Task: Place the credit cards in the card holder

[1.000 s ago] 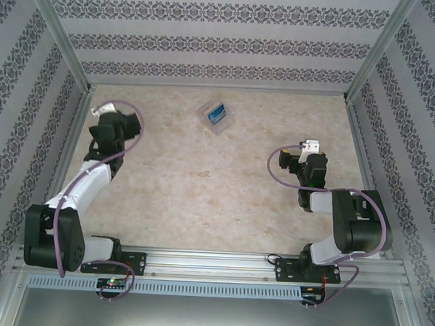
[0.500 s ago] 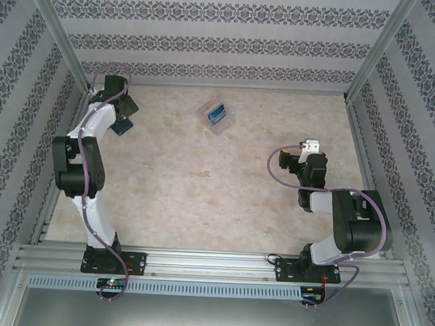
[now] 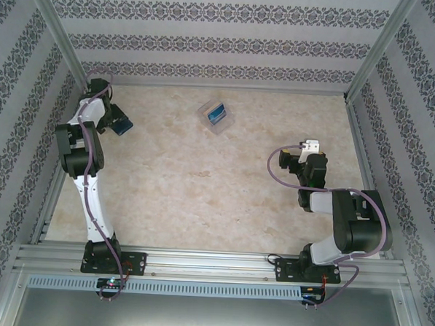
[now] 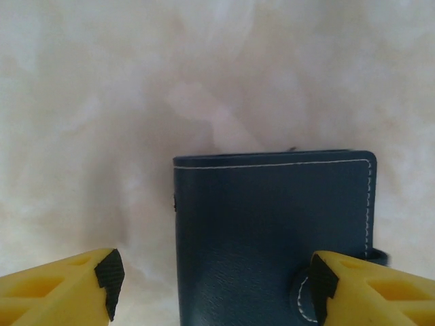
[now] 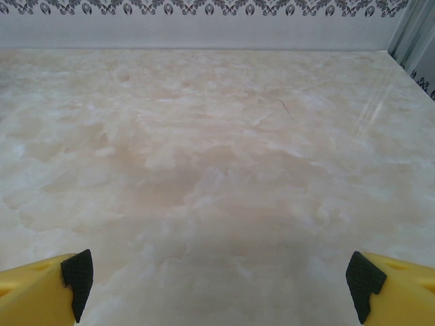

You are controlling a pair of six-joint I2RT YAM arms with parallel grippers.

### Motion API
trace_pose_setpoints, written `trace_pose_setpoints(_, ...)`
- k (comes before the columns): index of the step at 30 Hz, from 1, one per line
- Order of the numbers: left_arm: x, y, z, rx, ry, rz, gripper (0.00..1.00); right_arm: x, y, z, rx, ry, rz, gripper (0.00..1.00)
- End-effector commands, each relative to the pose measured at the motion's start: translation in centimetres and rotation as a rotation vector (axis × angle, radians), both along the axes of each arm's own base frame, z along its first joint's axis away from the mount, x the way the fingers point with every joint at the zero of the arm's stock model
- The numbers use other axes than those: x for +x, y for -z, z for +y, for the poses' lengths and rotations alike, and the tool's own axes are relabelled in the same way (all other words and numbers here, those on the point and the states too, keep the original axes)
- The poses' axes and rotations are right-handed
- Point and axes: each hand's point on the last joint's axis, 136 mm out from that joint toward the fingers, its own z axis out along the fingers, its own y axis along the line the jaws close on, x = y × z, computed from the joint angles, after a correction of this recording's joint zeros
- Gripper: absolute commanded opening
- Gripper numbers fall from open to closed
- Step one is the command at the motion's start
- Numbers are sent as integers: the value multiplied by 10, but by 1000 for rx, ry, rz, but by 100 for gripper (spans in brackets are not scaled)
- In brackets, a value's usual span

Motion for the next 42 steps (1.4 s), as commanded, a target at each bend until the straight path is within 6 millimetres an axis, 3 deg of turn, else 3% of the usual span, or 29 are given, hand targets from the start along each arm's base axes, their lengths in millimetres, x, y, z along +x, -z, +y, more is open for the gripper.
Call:
trace_pose_setpoints(1, -5, 4, -10, -44, 58, 30, 73, 5, -11, 1, 9, -9, -37, 98)
trace_pose_setpoints(4, -3, 10, -11, -56, 59, 33, 69, 5, -11, 1, 9, -10, -37, 98)
trace_pose_setpoints(9, -3, 21, -16, -91, 55, 49, 33, 5, -11, 2, 10, -10, -38, 98)
trace_pose_setpoints(10, -4, 20, -17, -92, 59, 43, 28, 5, -11, 1, 9, -9, -37, 98)
trace_pose_setpoints(15, -9, 2, -19, -72, 78, 1, 24, 5, -11, 1, 8, -9, -37, 98)
trace_pose_setpoints(21, -22, -14, -29, -83, 130, -15, 0, 5, -11, 1, 9, -9, -35, 98)
trace_pose_setpoints(30, -52, -28, -59, -136, 154, -62, 0, 5, -11, 1, 9, -10, -39, 98)
trace_pose_setpoints(31, -53, -30, -58, -123, 166, -64, 3, 5, -12, 1, 9, -9, -40, 98)
trace_pose_setpoints(33, -49, -36, -55, -108, 172, -92, 30, 5, -12, 1, 9, -10, -39, 98)
trace_pose_setpoints(35, -39, -42, -58, -142, 175, -143, 42, 4, -11, 1, 8, -10, -38, 98)
trace_pose_setpoints(42, -15, -30, -63, -194, 195, -121, 43, 5, -11, 1, 7, -8, -39, 98)
